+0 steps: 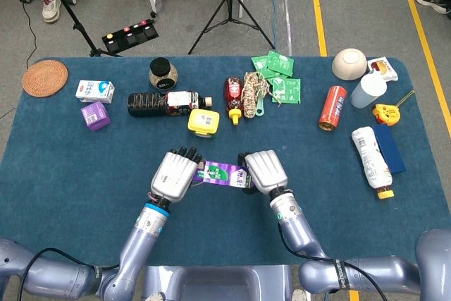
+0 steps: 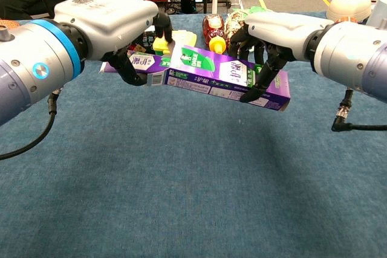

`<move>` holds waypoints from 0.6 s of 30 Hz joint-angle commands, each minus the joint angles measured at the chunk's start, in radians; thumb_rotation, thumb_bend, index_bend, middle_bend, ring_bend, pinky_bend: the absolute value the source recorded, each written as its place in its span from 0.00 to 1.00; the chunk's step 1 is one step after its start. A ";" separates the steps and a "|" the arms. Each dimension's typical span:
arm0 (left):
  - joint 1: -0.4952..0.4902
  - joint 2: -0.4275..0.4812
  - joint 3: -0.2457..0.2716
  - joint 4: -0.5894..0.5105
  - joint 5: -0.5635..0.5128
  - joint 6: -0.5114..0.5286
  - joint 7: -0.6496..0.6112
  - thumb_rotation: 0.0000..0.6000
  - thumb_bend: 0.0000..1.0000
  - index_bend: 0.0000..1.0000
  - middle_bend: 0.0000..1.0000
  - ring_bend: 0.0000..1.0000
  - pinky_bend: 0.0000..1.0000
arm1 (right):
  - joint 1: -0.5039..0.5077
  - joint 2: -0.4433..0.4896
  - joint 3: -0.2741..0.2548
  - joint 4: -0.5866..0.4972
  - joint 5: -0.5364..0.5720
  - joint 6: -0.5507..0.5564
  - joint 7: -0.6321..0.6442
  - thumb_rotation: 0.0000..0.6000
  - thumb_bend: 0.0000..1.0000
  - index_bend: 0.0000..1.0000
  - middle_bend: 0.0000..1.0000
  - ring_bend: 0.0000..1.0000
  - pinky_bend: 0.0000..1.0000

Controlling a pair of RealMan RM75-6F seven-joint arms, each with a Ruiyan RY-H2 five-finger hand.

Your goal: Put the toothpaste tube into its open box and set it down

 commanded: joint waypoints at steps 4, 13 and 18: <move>0.012 0.042 0.003 -0.047 0.061 -0.011 -0.069 1.00 0.21 0.00 0.05 0.22 0.49 | -0.020 0.012 -0.006 0.019 -0.045 -0.021 0.071 1.00 0.32 0.55 0.61 0.66 0.66; 0.042 0.154 -0.018 -0.149 0.162 0.010 -0.151 1.00 0.21 0.00 0.04 0.22 0.49 | -0.058 0.010 -0.020 0.078 -0.138 -0.048 0.217 1.00 0.33 0.55 0.62 0.66 0.66; 0.077 0.271 -0.056 -0.223 0.163 0.015 -0.236 1.00 0.18 0.00 0.04 0.22 0.49 | -0.079 0.034 -0.020 0.076 -0.161 -0.100 0.326 1.00 0.33 0.56 0.62 0.66 0.65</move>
